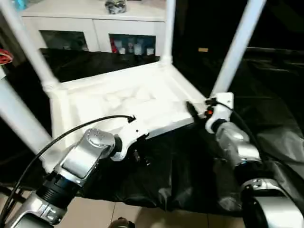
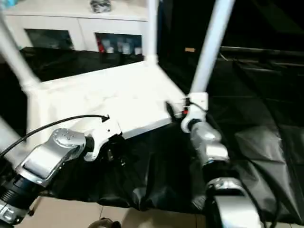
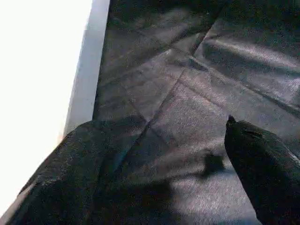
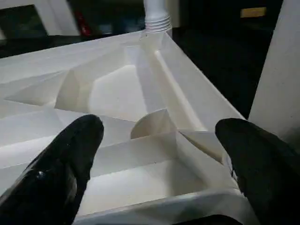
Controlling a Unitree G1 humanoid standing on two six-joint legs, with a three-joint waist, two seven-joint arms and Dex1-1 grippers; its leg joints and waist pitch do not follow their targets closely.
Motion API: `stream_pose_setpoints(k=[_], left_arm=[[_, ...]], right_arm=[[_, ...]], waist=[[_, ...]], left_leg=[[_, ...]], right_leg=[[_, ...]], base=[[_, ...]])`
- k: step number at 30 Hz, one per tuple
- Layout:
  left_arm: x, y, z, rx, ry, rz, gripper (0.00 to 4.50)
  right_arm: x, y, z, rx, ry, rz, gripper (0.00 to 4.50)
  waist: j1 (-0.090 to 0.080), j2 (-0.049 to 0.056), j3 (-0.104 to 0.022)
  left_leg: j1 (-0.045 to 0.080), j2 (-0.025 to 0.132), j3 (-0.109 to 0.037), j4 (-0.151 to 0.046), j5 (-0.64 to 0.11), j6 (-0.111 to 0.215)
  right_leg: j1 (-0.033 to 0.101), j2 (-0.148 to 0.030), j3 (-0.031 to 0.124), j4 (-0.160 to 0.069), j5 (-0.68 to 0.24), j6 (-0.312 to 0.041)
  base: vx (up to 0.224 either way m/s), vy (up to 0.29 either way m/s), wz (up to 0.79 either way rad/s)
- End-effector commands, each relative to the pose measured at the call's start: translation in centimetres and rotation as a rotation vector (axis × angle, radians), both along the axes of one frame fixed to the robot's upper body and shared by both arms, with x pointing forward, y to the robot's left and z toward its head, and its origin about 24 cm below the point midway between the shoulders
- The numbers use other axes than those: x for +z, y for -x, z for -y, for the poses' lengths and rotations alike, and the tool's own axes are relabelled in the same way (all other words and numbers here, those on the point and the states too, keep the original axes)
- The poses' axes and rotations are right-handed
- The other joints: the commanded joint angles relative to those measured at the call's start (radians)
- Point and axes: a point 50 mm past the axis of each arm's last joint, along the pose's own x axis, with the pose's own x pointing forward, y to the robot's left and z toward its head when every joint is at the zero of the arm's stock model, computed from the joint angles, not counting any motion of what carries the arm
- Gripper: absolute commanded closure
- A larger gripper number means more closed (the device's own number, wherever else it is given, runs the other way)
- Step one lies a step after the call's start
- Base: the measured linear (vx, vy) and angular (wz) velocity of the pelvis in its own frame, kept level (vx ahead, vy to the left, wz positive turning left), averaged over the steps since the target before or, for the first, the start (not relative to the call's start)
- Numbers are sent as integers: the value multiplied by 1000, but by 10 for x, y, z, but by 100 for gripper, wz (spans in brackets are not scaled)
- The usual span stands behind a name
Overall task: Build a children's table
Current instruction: Rotate table base
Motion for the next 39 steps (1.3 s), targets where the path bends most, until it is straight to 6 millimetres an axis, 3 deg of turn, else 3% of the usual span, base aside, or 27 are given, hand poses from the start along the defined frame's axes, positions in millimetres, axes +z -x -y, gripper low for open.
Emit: stream_pose_setpoints(k=[1,7,11,15,24,28,35,39], left_arm=[[-1,-3,-10,53,-18,14,3],[3,0,-8,69,37,13,3],[7,3,-7,92,76,5,3],[10,4,-10,144,70,15,3],[16,17,-11,211,72,8,3],[12,19,-12,229,49,9,3],[10,15,-15,275,2,48,3],[13,9,-20,311,0,76,3]], right_arm=[[11,-2,19,-52,8,46,0],[11,3,0,140,31,75,0],[17,-1,-18,216,19,108,0],[24,-13,-22,156,6,120,0],[40,-33,-22,-48,-30,105,0],[43,-39,-12,-251,-54,58,0],[46,-40,15,-486,-105,23,0],[49,-38,31,-553,-81,42,0]], waist=[[-8,-13,-68],[-13,-18,-72],[-23,-23,-63],[-32,-22,-55],[-34,-26,-37],[-35,-26,-33],[-17,-28,-30],[-15,-29,-35]], left_leg=[[35,48,-25,-78,-280,-27],[21,46,-23,-68,-174,25],[17,48,-23,-70,-175,42],[25,52,-24,-76,-228,18],[26,50,-25,-83,-280,-9],[30,50,-25,-85,-289,-26],[38,49,-20,-85,-313,-45],[31,46,-21,-83,-286,-46]], right_leg=[[25,-55,40,-77,-286,-182],[34,-53,37,-63,-173,-208],[31,-54,37,-65,-180,-228],[26,-52,37,-69,-230,-237],[19,-48,38,-68,-241,-221],[14,-47,39,-67,-231,-213],[7,-44,42,-67,-213,-182],[14,-44,41,-62,-184,-177]], base=[[0,0,0],[0,0,0],[0,0,0],[0,0,0],[0,0,0],[0,0,0],[0,0,0],[0,0,0]])
